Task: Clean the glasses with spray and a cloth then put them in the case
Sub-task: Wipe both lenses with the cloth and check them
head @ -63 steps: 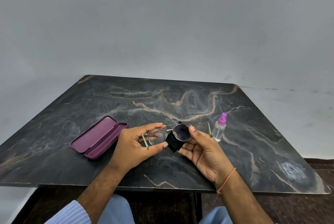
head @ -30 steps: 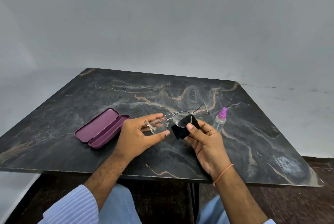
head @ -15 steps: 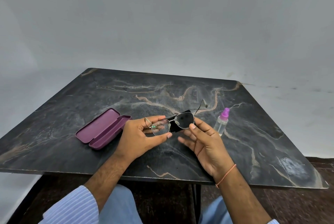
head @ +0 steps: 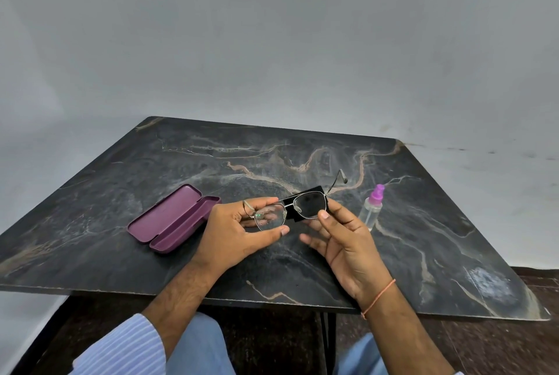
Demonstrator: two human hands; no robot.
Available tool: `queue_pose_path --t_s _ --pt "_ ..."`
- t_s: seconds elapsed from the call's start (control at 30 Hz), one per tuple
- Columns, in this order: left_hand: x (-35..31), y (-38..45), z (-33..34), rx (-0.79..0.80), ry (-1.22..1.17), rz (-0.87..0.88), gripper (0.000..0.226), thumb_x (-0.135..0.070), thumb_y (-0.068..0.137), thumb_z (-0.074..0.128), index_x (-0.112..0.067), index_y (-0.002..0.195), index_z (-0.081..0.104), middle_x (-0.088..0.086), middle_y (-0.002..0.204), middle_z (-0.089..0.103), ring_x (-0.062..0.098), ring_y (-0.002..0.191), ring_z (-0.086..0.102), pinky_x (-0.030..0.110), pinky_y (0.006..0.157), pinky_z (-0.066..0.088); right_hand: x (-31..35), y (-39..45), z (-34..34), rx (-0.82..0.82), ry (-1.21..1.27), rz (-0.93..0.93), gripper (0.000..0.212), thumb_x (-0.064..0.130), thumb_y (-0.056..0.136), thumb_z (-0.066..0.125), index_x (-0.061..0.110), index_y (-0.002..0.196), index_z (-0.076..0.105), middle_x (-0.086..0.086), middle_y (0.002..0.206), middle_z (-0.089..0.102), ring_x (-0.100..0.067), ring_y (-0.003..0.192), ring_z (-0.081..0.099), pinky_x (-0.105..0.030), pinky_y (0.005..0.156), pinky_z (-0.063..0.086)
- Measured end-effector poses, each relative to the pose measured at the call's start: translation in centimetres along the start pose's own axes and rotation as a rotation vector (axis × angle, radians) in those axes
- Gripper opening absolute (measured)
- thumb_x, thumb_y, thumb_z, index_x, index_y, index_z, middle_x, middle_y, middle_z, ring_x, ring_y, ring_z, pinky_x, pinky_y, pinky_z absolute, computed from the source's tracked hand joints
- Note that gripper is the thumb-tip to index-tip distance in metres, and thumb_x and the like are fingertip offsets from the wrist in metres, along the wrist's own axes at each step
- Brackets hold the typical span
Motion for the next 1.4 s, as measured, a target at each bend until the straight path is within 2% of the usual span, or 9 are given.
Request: queue_pose_path --t_s 0.17,0.3,0.47,0.63,0.77,0.87,0.97,1.13,1.4 --pt "-0.04 0.07 -0.26 0.002 0.010 -0.009 0.058 -0.015 0.074 0.105 -0.020 0.128 0.084 -0.014 0.113 0.087 0.005 0.106 0.084 0.020 0.097 0.064 -0.03 -0.01 0.38 0.090 -0.014 0.073 0.059 0.043 0.079 0.096 0.011 0.125 0.080 -0.021 0.127 0.078 -0.026 0.111 0.078 -0.040 0.088 0.067" --pt "-0.10 0.13 -0.23 -0.014 0.021 0.001 0.058 -0.016 0.073 0.105 -0.023 0.127 0.084 -0.018 0.115 0.086 0.004 0.108 0.084 0.018 0.097 0.063 0.06 0.00 0.26 0.017 -0.049 0.012 0.051 0.044 0.070 0.102 0.012 0.106 0.085 -0.022 0.117 0.081 -0.027 0.100 0.081 -0.033 0.081 0.066" --pt "-0.16 0.08 -0.11 0.007 0.034 -0.005 0.058 -0.018 0.074 0.105 -0.024 0.128 0.084 -0.019 0.113 0.086 0.004 0.105 0.084 0.019 0.096 0.064 0.14 -0.09 0.26 0.010 -0.010 -0.013 0.062 0.040 0.072 0.101 0.014 0.123 0.080 -0.017 0.126 0.079 -0.021 0.104 0.079 -0.038 0.081 0.067" --pt "-0.27 0.05 -0.22 -0.014 0.035 -0.001 0.059 -0.017 0.073 0.105 -0.020 0.128 0.084 -0.014 0.113 0.087 0.003 0.106 0.084 0.017 0.096 0.063 0.20 -0.13 0.58 0.078 -0.026 0.058 0.056 0.044 0.081 0.095 0.010 0.123 0.080 -0.018 0.123 0.078 -0.022 0.106 0.077 -0.040 0.087 0.067" --pt "-0.38 0.10 -0.12 -0.028 0.045 0.004 0.059 -0.015 0.072 0.106 -0.018 0.127 0.085 -0.014 0.113 0.087 0.002 0.106 0.084 0.017 0.096 0.063 0.29 -0.14 0.43 -0.014 -0.021 0.013 0.025 0.025 0.089 0.084 0.012 0.111 0.083 -0.024 0.124 0.078 -0.028 0.106 0.079 -0.036 0.080 0.067" --pt "-0.46 0.08 -0.05 -0.014 0.058 0.015 0.058 -0.016 0.072 0.106 -0.018 0.126 0.085 -0.017 0.113 0.087 0.001 0.105 0.083 0.015 0.096 0.062 0.07 0.01 0.00 -0.036 0.014 0.001 0.033 0.015 0.093 0.076 0.011 0.126 0.077 -0.022 0.130 0.076 -0.027 0.110 0.077 -0.040 0.079 0.067" --pt "-0.39 0.08 -0.17 -0.016 0.082 0.033 0.058 -0.018 0.072 0.105 -0.018 0.127 0.085 -0.014 0.114 0.087 0.001 0.106 0.083 0.017 0.096 0.063 0.06 0.06 0.27 0.042 0.016 0.045 0.039 0.019 0.099 0.074 0.007 0.136 0.072 -0.025 0.135 0.073 -0.029 0.117 0.073 -0.043 0.084 0.067" --pt "-0.26 0.04 -0.16 -0.036 0.068 0.029 0.058 -0.017 0.072 0.106 -0.022 0.126 0.085 -0.019 0.114 0.086 0.001 0.106 0.083 0.016 0.096 0.062 0.12 0.20 0.45 0.013 -0.016 0.043 0.027 0.029 0.086 0.088 0.011 0.106 0.085 -0.022 0.117 0.081 -0.025 0.099 0.081 -0.035 0.080 0.067" --pt "-0.13 0.10 -0.03 -0.032 0.119 0.057 0.057 -0.021 0.072 0.106 -0.025 0.125 0.085 -0.022 0.115 0.085 -0.001 0.107 0.082 0.015 0.098 0.062 -0.06 0.48 -0.12 -0.074 0.025 -0.005 0.024 0.013 0.089 0.078 0.016 0.112 0.085 -0.014 0.115 0.082 -0.020 0.099 0.080 -0.038 0.078 0.068"
Point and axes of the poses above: each hand's wrist, its own y-axis towards the middle knuckle, its own z-axis out of the palm, x = y × z, the point moved 3 cm from there along y, towards the middle knuckle
